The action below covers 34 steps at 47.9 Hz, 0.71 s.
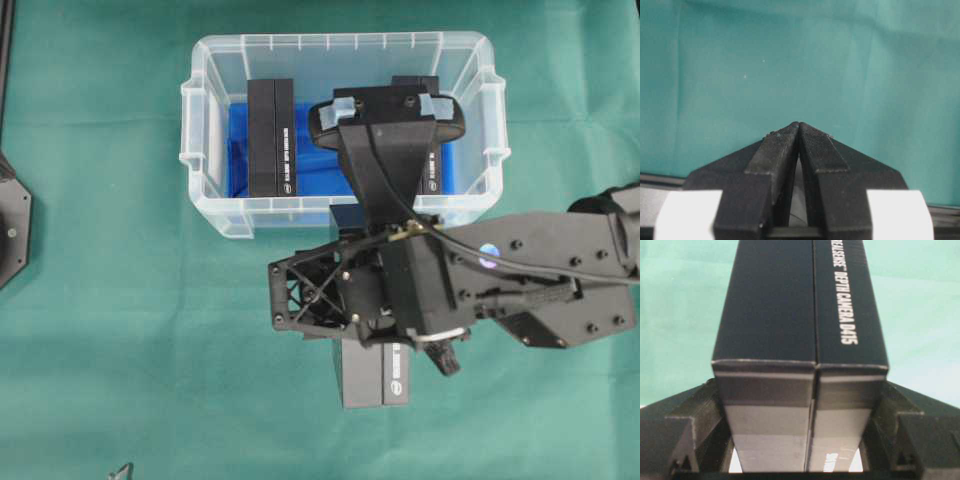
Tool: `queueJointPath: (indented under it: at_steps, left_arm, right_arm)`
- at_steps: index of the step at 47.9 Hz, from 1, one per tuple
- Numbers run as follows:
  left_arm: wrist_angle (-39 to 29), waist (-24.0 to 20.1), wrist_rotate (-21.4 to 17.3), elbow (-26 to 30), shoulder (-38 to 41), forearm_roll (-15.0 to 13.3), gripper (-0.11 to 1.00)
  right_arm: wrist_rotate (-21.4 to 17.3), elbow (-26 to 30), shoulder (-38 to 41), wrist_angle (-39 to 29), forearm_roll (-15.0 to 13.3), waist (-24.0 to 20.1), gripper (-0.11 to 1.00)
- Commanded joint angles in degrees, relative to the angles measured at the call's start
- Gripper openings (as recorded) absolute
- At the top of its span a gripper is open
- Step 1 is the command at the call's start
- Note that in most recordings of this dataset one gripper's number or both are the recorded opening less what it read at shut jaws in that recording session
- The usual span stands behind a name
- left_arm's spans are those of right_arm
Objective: Take the box out of the case with the right arm.
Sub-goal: 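Carry the box toward the front of the case and lower it onto the cloth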
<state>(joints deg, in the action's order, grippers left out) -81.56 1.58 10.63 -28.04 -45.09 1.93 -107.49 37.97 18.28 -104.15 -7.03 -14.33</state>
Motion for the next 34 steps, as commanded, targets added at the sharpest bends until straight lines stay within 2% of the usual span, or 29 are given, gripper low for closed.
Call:
queueJointPath:
  at_steps: [1,11,18,29,34]
  left_arm:
    - [0.2,0.1,-0.1,1.4,0.2,0.1,0.02]
    - [0.1,0.1,-0.1,1.4,0.2,0.1,0.02]
    - [0.2,0.1,-0.1,1.4,0.2,0.1,0.02]
    - [0.2,0.1,-0.1,1.2,0.2,0.1,0.02]
    - [0.2,0.1,-0.1,1.2,0.2,0.1,0.02]
  right_arm:
    - [-0.1,1.7,-2.7,-0.2,-0.2,-0.1,0.65]
    - [-0.2,0.4,-1.2,0.3,0.2,0.1,0.65]
    - [-0.4,-2.3,0.3,2.5,2.0,0.4,0.65]
    - [-0.9,-10.5,0.7,11.0,3.0,0.4,0.65]
    - [-1.5,-15.6,0.8,15.6,4.6,0.6,0.65]
